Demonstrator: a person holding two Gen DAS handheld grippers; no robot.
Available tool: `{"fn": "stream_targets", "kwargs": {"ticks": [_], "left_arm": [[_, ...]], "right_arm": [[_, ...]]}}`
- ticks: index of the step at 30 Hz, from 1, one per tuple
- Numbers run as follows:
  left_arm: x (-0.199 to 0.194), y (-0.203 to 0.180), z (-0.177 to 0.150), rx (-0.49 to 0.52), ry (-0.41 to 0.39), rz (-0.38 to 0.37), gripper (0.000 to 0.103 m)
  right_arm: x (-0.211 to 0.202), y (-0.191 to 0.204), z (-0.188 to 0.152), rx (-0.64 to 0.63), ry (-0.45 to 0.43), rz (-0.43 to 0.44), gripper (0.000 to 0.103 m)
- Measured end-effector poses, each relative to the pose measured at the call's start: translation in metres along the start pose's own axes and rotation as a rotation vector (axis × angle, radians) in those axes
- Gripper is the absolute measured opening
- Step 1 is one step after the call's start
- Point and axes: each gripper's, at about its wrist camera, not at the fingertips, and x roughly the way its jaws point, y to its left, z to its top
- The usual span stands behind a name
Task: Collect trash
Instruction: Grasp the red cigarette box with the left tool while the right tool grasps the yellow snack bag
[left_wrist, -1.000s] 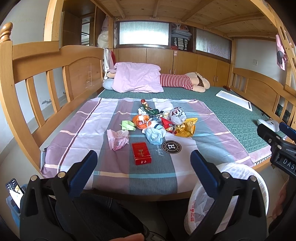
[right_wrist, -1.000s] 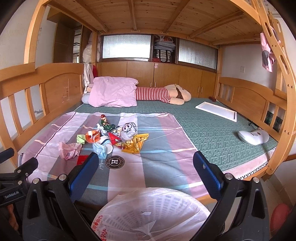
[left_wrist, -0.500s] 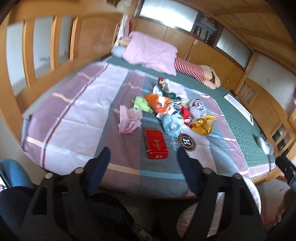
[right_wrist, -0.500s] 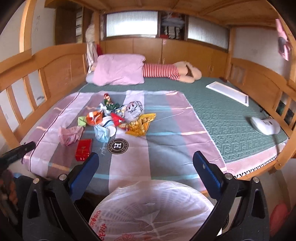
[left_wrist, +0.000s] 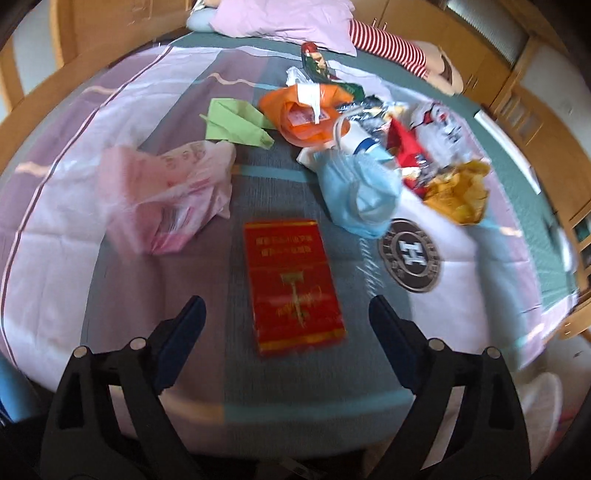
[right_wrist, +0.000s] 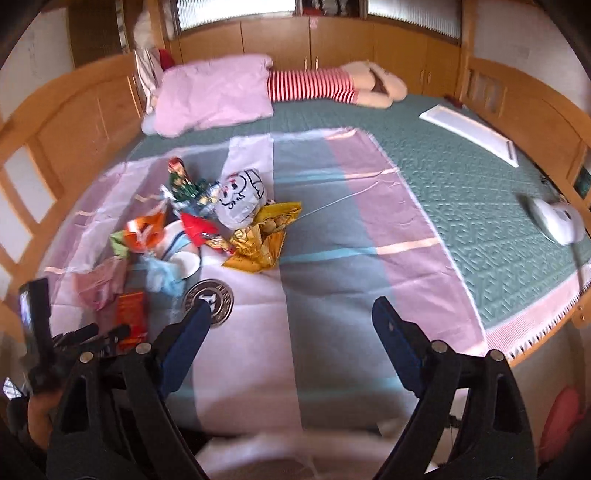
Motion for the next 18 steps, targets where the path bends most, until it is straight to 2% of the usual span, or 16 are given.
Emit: {"fn": "stream_targets", "kwargs": {"ticks": [2, 6, 10, 11, 12, 13, 14, 15, 18], "left_arm": [[0.014, -0.001, 0.002, 0.032, 0.023, 0.041, 0.090], [0.035, 0.011, 0.007, -0.014, 0.078, -0.008, 0.090], [0.039, 0.012, 0.012, 0.001, 0.062, -0.012, 0.089], [0.040, 0.012, 0.013, 0.005, 0.062, -0.013, 0.088], [0.041, 0.012, 0.013, 0.009, 0.061, -0.011, 0.086], [0.041, 0.012, 0.014, 0.013, 0.055, -0.011, 0.080], [0.041, 0.012, 0.015, 0.014, 0.048, -0.016, 0.069], [0.041, 0.012, 0.015, 0.011, 0.041, -0.024, 0.065], [0.040, 0.015, 0.017, -0.006, 0.036, -0.033, 0.062]], "right_arm": [[0.035, 0.007, 0.016, -0.024, 0.032, -0.014, 0.089], [0.099, 0.018, 0.046, -0.058, 0.083, -0.034, 0.089], [0.149, 0.030, 0.063, -0.104, 0.122, -0.070, 0.088], [0.159, 0.032, 0.065, -0.110, 0.138, -0.074, 0.082], [0.164, 0.033, 0.064, -0.116, 0.152, -0.074, 0.069], [0.169, 0.034, 0.064, -0.119, 0.165, -0.071, 0.061], [0.171, 0.033, 0.061, -0.116, 0.184, -0.057, 0.044], [0.171, 0.032, 0.059, -0.111, 0.189, -0.052, 0.035], [0.159, 0.028, 0.053, -0.106, 0.174, -0.038, 0.031]]}}
